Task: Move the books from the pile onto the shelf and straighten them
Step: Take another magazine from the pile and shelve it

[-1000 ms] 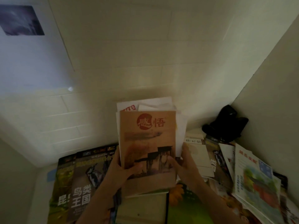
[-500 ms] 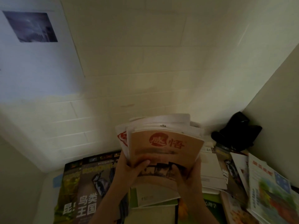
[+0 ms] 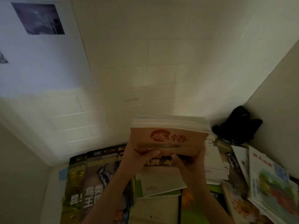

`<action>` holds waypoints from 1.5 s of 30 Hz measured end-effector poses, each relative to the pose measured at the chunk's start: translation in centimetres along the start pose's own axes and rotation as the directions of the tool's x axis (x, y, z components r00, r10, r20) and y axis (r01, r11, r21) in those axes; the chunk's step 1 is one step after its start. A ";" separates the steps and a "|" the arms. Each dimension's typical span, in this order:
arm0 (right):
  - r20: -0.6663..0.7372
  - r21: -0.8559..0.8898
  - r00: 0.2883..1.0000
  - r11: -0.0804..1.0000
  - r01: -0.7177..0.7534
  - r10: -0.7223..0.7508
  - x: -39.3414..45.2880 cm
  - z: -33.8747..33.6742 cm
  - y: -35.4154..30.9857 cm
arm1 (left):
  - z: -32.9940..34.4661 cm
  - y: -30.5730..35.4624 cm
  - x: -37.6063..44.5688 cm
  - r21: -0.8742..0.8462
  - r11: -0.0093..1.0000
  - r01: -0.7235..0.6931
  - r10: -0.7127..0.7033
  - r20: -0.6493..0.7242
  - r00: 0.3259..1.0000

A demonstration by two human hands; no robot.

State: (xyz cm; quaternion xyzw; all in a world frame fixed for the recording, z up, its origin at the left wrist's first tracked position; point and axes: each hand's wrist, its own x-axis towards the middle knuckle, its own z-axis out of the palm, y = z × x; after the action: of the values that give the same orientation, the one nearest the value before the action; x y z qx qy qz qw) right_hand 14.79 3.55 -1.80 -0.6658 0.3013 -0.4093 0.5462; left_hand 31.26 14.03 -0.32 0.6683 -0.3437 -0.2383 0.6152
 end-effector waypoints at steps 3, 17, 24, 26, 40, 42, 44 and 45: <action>0.015 -0.087 1.000 0.996 0.007 -0.006 -0.8 -0.9 1.0 | 0.7 -1.4 -0.8 -0.044 0.998 0.034 -0.031 0.076 0.997; 0.298 -0.113 0.950 0.985 0.127 -0.089 -0.2 -0.1 -8.5 | -2.9 6.0 -7.3 -0.042 0.996 -0.081 0.063 -0.335 0.940; 0.546 0.195 0.772 0.945 0.262 -0.327 -8.6 10.9 -18.6 | -13.2 15.6 -22.6 0.106 0.979 -0.177 0.195 -0.754 0.627; 0.603 0.298 0.683 0.910 0.287 -0.412 -12.4 13.8 -21.8 | -15.7 18.2 -27.6 0.171 0.971 -0.166 0.234 -0.822 0.519; 0.400 0.615 0.330 0.517 0.596 -0.855 -13.7 24.2 -53.2 | -30.0 44.0 -33.7 0.476 0.810 -0.343 0.562 -0.798 0.217; 0.360 0.571 0.312 0.472 0.672 -0.880 -11.2 25.3 -57.5 | -32.6 47.7 -31.1 0.479 0.780 -0.403 0.587 -0.783 0.206; 0.372 0.537 0.315 0.479 0.695 -0.873 -8.5 27.0 -60.2 | -34.9 50.2 -28.2 0.494 0.767 -0.408 0.599 -0.780 0.181; 0.396 0.519 0.331 0.506 0.689 -0.857 -7.2 28.1 -61.0 | -35.9 50.9 -26.8 0.508 0.767 -0.393 0.602 -0.781 0.165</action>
State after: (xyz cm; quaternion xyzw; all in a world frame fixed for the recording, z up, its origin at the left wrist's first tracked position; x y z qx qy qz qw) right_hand 33.06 36.69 54.14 -0.7424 -0.3063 -0.4156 0.4270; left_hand 32.01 57.50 51.76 0.5837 -0.1601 0.4257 0.6726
